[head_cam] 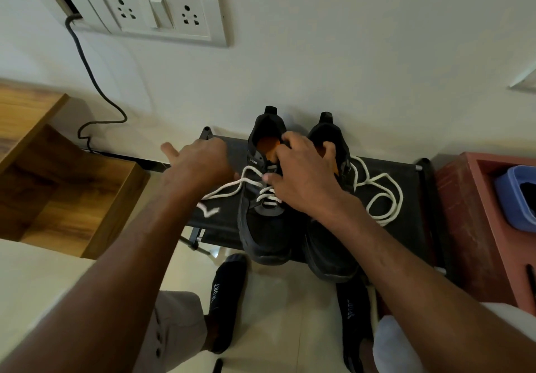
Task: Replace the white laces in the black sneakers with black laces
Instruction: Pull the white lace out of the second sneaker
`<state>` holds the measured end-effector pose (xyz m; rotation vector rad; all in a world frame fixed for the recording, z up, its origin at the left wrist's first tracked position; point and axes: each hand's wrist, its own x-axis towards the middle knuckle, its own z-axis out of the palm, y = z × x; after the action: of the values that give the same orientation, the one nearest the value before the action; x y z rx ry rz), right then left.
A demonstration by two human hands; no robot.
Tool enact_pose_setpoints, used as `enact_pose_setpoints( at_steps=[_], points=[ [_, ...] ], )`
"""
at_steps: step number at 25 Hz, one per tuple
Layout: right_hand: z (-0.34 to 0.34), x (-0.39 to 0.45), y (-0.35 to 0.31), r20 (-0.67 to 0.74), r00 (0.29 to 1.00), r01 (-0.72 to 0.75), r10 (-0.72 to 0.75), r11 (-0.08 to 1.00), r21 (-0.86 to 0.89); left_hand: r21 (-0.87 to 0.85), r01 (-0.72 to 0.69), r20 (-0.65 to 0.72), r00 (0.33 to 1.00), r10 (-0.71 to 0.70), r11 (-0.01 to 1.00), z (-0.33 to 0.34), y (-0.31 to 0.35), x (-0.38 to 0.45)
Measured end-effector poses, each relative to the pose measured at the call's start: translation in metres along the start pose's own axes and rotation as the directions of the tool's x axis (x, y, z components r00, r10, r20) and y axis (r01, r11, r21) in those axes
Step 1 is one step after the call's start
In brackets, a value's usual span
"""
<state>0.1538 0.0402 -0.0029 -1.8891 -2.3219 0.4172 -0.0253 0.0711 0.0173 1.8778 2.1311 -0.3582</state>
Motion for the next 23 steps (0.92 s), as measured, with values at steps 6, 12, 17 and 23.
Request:
enact_pose_setpoints(
  at_steps=[6,12,17,23],
  points=[
    [0.009,0.001,-0.019,0.007,1.0,-0.002,0.002,0.998,-0.062,-0.242,-0.366,0.157,0.899,0.408,0.899,0.016,0.016,0.01],
    [0.015,0.005,0.002,-0.115,0.992,-0.025,0.057,0.965,0.263,-0.298,-0.282,0.067,0.947,0.315,0.912,0.026,0.026,0.005],
    [0.0,-0.003,0.012,-0.211,0.973,-0.033,0.09,0.964,0.263,-0.301,-0.267,0.098,0.946,0.309,0.915,0.022,0.027,0.002],
    [0.008,0.001,-0.008,-0.014,0.998,0.059,-0.06,0.998,-0.033,-0.268,-0.279,0.093,0.945,0.313,0.922,0.028,0.027,0.008]
  ],
)
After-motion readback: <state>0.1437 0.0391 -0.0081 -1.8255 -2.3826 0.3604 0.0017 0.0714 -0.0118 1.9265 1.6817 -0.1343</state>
